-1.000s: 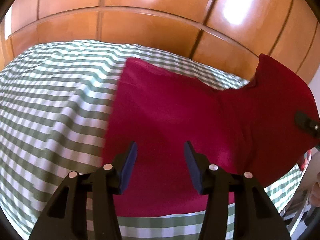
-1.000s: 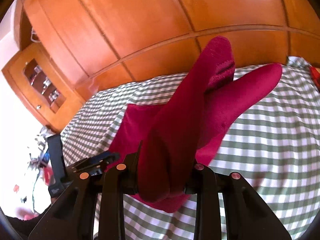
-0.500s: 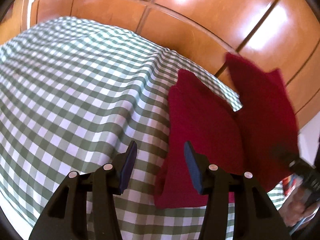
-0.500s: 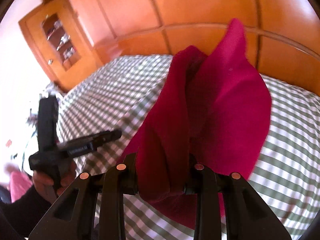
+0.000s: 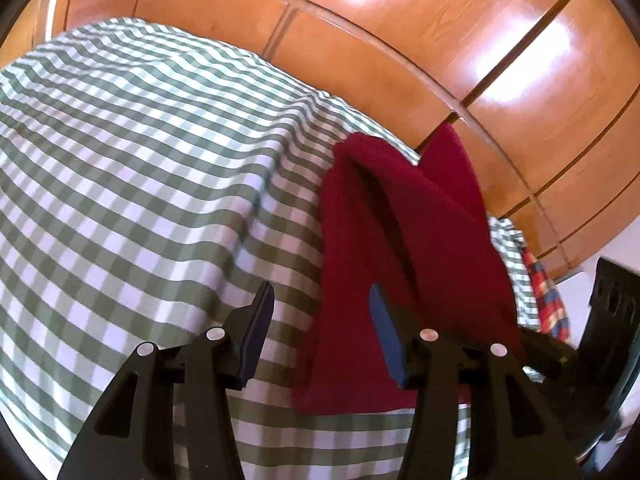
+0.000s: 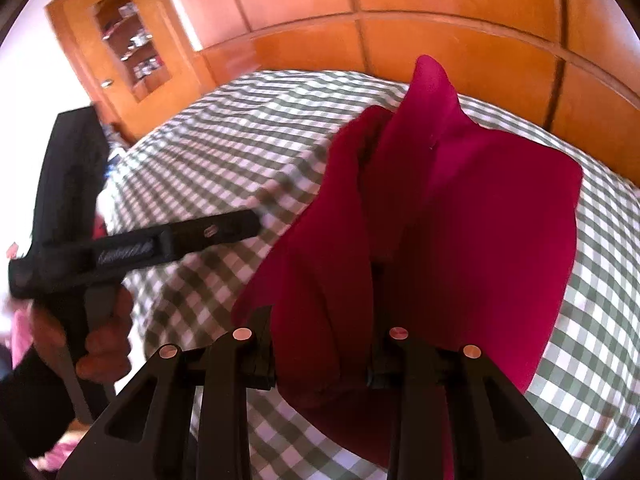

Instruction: Fold small clothes

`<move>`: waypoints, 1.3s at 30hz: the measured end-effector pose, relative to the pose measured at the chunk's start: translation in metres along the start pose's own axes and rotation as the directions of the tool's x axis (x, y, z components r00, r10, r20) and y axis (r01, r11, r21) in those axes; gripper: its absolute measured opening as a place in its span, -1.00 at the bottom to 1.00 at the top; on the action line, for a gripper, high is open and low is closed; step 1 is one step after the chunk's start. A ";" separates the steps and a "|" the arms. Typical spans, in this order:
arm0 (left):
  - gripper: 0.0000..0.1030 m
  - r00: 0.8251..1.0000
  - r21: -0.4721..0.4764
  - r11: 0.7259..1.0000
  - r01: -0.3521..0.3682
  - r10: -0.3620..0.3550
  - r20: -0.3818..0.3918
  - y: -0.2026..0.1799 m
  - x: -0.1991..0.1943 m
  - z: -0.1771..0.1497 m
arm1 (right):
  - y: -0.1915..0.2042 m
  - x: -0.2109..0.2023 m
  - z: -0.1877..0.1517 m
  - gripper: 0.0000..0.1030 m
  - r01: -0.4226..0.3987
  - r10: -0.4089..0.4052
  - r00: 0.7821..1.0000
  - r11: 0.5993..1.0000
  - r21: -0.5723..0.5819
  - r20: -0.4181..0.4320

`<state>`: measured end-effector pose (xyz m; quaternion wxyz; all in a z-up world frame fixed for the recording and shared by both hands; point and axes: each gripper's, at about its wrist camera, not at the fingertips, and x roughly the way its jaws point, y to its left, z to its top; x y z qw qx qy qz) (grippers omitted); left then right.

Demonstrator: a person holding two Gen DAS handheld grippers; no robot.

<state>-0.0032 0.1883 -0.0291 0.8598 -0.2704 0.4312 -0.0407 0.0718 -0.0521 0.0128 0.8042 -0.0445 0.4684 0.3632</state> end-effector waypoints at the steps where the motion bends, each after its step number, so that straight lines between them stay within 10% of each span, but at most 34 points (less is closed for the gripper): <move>1: -0.01 1.000 -0.006 1.000 0.017 -0.017 0.001 0.000 -0.001 0.003 | 0.002 0.000 -0.001 -0.44 -0.010 0.011 1.000 1.000 -0.010 0.003; 4: 0.12 0.998 -0.019 0.998 0.064 -0.064 0.007 -0.004 -0.004 0.011 | 0.005 0.000 -0.008 -0.02 -0.070 0.070 0.997 0.998 -0.003 -0.009; 10: 0.20 0.993 -0.022 0.993 0.114 -0.115 -0.031 -0.012 -0.001 0.025 | 0.007 -0.027 -0.031 0.02 -0.265 0.264 0.964 0.964 0.015 0.037; 24: 0.29 0.976 0.054 0.992 0.111 -0.098 -0.193 -0.055 0.042 0.032 | -0.070 -0.081 -0.122 0.02 -0.003 -0.008 0.999 0.969 0.246 0.044; 28: -0.07 0.975 0.114 0.992 0.061 -0.034 -0.219 -0.069 0.056 0.030 | -0.074 -0.064 -0.119 0.01 0.038 -0.048 0.998 0.967 0.253 0.034; 33: -0.69 0.977 0.150 0.989 0.003 0.029 -0.210 -0.074 0.058 0.035 | -0.067 -0.050 -0.099 -0.48 0.076 -0.092 0.994 0.969 0.233 0.058; 39: -0.72 0.994 0.179 0.982 0.059 -0.042 -0.096 -0.078 0.012 0.045 | -0.054 -0.062 -0.094 -0.71 0.060 -0.083 0.991 0.978 0.201 0.106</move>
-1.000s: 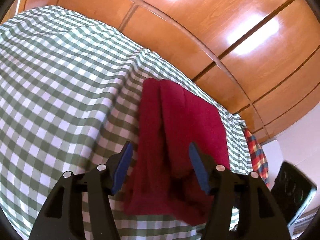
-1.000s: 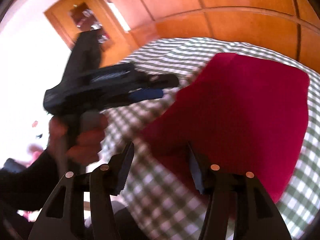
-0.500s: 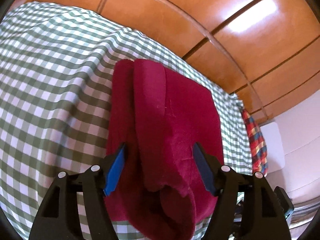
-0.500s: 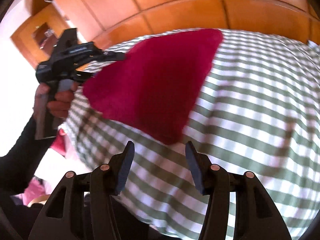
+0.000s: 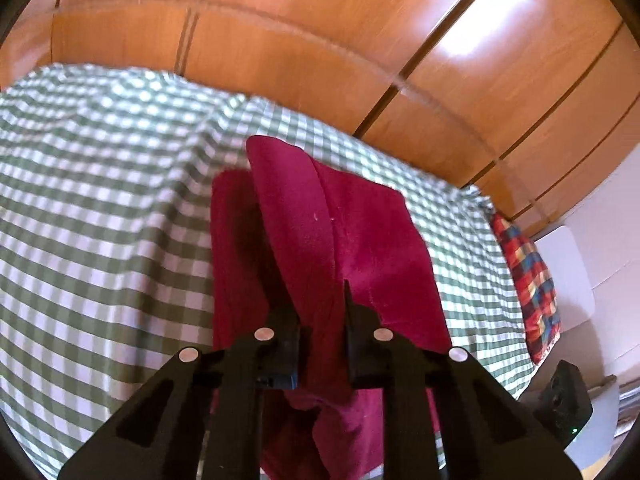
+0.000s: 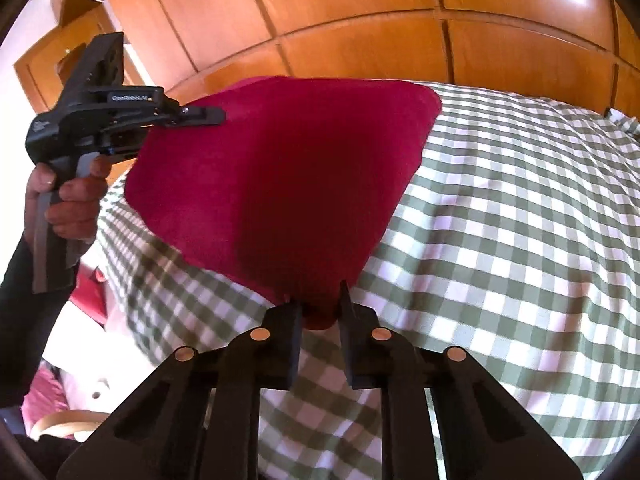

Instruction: Fold small clothes

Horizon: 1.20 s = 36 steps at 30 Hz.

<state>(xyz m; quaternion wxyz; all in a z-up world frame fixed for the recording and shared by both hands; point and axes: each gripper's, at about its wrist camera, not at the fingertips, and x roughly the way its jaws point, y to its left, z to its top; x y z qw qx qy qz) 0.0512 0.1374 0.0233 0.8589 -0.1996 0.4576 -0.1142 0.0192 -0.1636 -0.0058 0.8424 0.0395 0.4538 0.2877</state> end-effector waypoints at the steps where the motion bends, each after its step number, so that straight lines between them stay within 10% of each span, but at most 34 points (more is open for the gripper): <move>1: -0.72 1.000 0.015 0.999 -0.028 0.028 0.006 0.003 -0.002 -0.004 | 0.003 0.000 -0.003 -0.71 -0.007 0.007 1.000 1.000 -0.013 -0.006; 11: -0.49 0.964 0.125 0.958 -0.259 0.263 -0.021 0.020 0.038 -0.037 | 0.011 0.021 -0.017 -0.68 -0.013 0.003 0.994 0.996 -0.085 -0.111; 16: -0.33 0.962 0.120 0.954 -0.273 0.274 0.013 0.019 0.025 -0.033 | -0.021 -0.008 -0.008 0.07 -0.078 0.081 0.993 0.996 0.031 -0.089; 22: 0.18 0.948 0.114 0.941 -0.318 0.318 0.019 0.021 0.029 -0.036 | -0.072 -0.007 0.026 0.31 -0.099 0.099 0.995 0.956 0.275 0.013; 31: -0.61 0.964 0.156 0.951 -0.266 0.260 0.055 0.018 0.034 -0.037 | -0.092 0.065 0.095 0.20 -0.110 0.108 0.994 0.897 0.428 0.028; 32: -0.64 0.964 0.157 0.951 -0.265 0.258 0.066 0.017 0.033 -0.036 | -0.086 0.068 0.102 -0.11 -0.110 0.110 0.994 0.908 0.405 0.025; 36: -0.65 0.964 0.115 0.958 -0.263 0.256 0.074 0.031 0.033 -0.030 | -0.041 0.067 0.115 -0.17 0.039 -0.043 0.999 0.985 0.167 0.021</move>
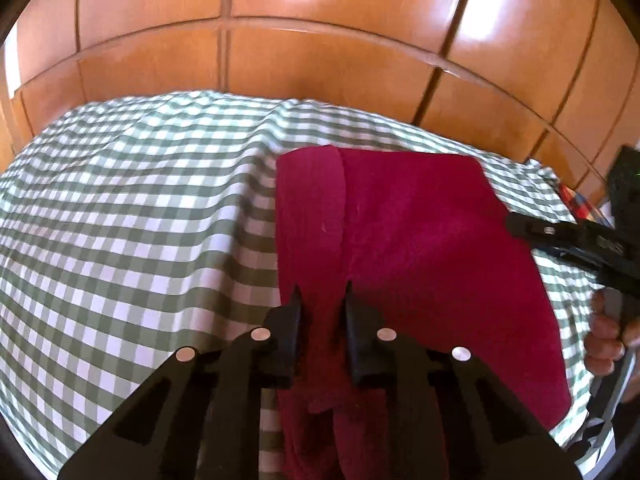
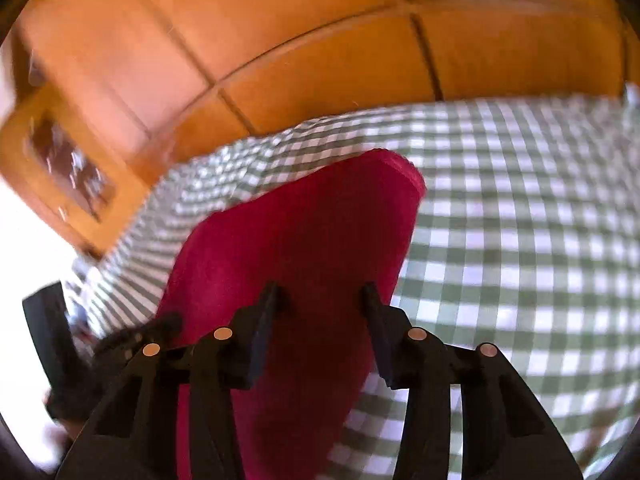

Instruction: Fold small clothes

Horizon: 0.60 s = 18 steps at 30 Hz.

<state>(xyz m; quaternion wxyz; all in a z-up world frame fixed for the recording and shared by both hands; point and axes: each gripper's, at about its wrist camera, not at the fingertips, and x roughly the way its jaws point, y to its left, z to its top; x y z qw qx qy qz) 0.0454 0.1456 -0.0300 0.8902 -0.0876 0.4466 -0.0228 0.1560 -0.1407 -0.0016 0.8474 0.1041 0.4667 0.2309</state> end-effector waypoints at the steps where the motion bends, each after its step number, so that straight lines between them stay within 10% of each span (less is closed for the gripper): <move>1: -0.58 1.000 -0.025 1.000 0.006 -0.006 -0.023 0.006 0.010 -0.002 | 0.003 0.006 -0.005 -0.17 0.050 -0.050 0.999 0.998 -0.034 -0.010; 12: -0.07 1.000 -0.115 0.993 -0.022 0.025 0.017 0.018 -0.005 -0.004 | 0.013 -0.012 -0.005 0.17 0.243 -0.231 0.969 0.959 -0.147 0.091; 18: -0.07 0.993 -0.032 0.993 -0.113 0.114 0.032 0.003 -0.006 -0.001 | 0.054 -0.007 0.014 0.17 0.148 -0.126 0.986 0.960 -0.236 0.107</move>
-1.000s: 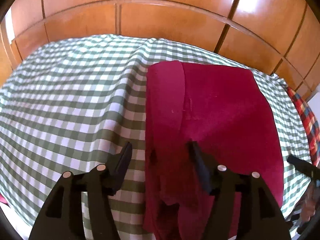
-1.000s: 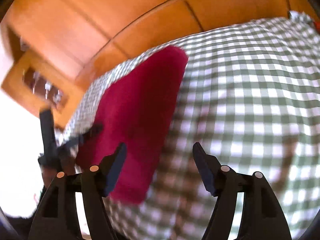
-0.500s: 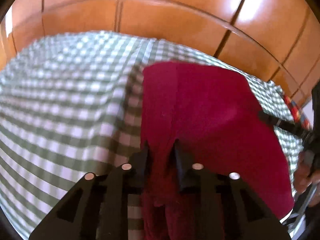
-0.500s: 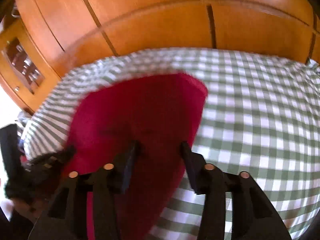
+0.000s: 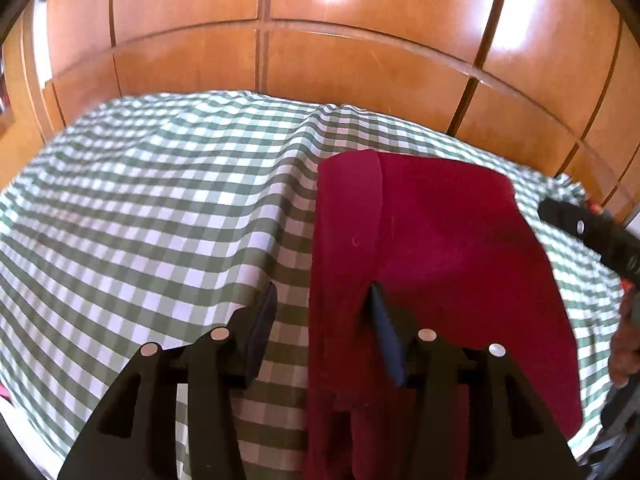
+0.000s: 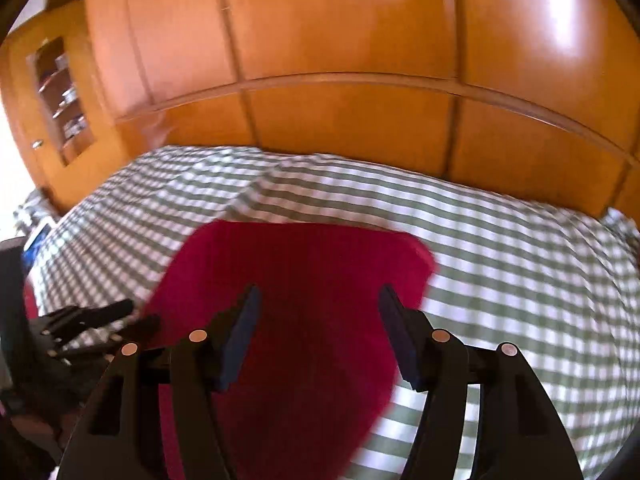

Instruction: Fold small clothes

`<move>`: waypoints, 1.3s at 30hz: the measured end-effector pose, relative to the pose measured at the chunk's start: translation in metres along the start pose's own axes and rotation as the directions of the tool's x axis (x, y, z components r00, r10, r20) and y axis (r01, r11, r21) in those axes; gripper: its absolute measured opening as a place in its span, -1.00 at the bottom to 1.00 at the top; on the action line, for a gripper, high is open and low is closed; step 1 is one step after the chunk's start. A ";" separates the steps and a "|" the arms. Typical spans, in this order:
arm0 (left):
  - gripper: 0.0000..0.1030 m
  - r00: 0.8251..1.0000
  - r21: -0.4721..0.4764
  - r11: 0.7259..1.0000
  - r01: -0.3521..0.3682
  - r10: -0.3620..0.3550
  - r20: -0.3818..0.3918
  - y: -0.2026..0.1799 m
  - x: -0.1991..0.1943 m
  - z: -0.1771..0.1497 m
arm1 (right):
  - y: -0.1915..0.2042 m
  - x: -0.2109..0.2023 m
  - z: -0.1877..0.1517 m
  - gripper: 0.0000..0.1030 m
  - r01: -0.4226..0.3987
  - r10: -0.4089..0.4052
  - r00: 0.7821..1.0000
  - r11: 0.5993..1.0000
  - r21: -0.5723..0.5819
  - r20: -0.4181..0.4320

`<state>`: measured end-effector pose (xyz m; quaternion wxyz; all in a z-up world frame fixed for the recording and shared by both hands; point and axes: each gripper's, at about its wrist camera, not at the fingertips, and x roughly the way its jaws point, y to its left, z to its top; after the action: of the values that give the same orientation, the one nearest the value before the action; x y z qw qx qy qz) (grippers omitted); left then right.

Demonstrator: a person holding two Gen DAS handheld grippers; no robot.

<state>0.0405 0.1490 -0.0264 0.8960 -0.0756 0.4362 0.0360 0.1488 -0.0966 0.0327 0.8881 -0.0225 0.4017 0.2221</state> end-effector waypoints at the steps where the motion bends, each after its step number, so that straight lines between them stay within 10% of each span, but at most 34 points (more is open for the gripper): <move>1: -0.08 1.000 0.001 1.000 0.000 0.000 -0.002 -0.001 0.001 0.001 | 0.007 0.007 0.004 0.17 -0.020 0.020 1.000 1.000 -0.015 -0.015; 15: -0.07 1.000 0.051 0.999 -0.020 0.020 0.007 -0.005 0.005 -0.001 | 0.037 0.103 0.015 0.21 -0.031 0.015 0.964 0.998 -0.053 -0.266; 31: 0.00 1.000 0.031 0.999 -0.018 0.018 0.004 -0.004 0.006 -0.004 | 0.030 0.086 0.013 0.40 -0.053 0.051 0.980 0.999 -0.002 -0.192; 39: 0.05 1.000 -0.010 1.000 0.001 -0.001 0.005 0.003 0.003 -0.007 | -0.036 0.028 -0.010 0.59 -0.123 0.147 0.986 0.960 0.250 -0.079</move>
<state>0.0370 0.1508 -0.0333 0.8967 -0.0804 0.4336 0.0379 0.1725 -0.1207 0.0003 0.8463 0.1037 0.4693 0.2299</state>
